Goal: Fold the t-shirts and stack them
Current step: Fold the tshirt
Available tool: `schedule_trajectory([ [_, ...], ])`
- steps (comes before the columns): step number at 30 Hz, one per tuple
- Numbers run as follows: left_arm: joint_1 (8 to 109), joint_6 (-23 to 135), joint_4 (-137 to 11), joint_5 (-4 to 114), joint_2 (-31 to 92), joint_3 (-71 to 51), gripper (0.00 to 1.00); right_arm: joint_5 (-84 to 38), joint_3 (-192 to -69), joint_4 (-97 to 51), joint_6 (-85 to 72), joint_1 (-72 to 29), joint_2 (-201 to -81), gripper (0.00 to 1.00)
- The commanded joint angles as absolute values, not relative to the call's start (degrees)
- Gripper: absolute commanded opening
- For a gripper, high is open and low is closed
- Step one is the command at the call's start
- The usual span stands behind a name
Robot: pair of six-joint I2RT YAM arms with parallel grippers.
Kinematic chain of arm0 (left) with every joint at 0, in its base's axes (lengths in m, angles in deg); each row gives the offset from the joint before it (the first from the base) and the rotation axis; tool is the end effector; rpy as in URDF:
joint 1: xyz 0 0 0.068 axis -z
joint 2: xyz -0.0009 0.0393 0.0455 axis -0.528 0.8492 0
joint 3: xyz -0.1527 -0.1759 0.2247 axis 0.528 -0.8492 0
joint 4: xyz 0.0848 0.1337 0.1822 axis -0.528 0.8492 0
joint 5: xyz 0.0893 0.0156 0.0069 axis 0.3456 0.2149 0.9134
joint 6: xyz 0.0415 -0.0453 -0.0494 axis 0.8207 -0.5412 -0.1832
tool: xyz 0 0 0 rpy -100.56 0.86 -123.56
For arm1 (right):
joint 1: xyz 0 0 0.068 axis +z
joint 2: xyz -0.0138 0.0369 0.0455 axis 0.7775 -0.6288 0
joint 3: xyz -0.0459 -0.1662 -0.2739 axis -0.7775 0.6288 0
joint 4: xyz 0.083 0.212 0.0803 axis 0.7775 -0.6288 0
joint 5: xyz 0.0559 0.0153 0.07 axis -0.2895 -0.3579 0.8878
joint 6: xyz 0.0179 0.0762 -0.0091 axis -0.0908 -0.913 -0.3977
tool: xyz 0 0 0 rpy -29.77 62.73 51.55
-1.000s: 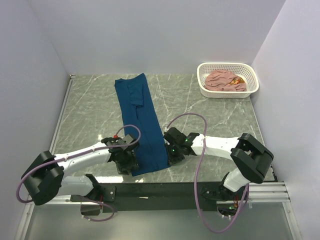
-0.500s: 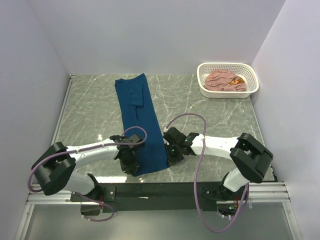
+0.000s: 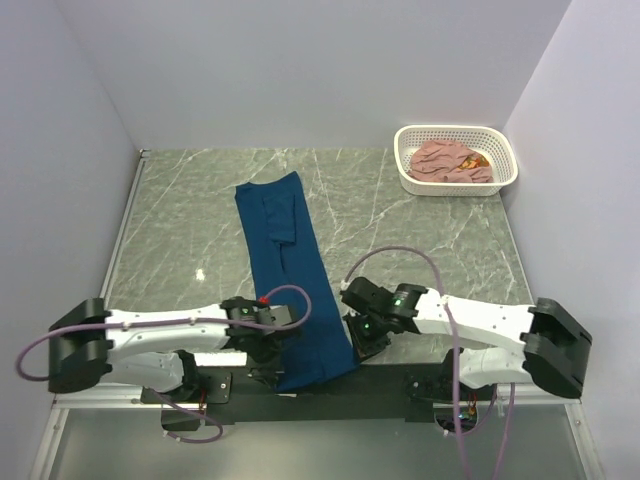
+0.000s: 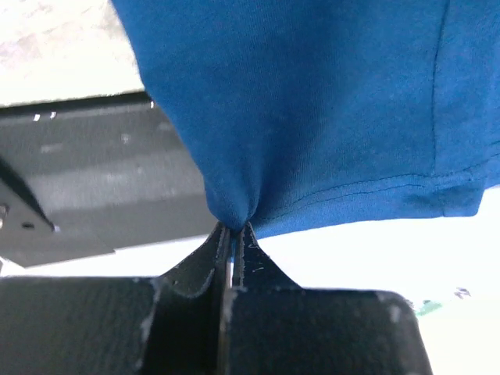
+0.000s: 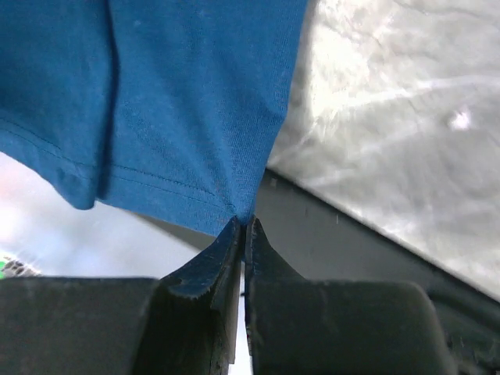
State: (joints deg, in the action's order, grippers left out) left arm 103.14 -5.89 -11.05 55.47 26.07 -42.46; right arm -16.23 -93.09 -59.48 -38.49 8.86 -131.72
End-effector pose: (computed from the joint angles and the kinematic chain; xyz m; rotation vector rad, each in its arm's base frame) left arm 0.0431 -0.1558 0.2077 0.0392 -3.0448 0.2785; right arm 0.0794 0.1696 0.2093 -0.6200 2.9775 0.6353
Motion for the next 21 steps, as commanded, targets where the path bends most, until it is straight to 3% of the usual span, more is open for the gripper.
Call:
schedule_trajectory([
  [1,101.23,-8.43,-4.95,55.32,20.74,-39.67,0.01,-19.94,-99.45,-67.56,-37.71,6.81,-129.01,0.0],
  [11,67.06,14.85,-6.08,63.07,21.42,-32.29,0.01,-22.76,-121.78,-66.79,-26.01,-8.49,-142.69,0.0],
  [21,57.36,22.16,-19.88,73.78,32.06,-27.54,0.01,-25.66,-135.51,-61.43,-21.35,-9.73,-158.36,0.0],
])
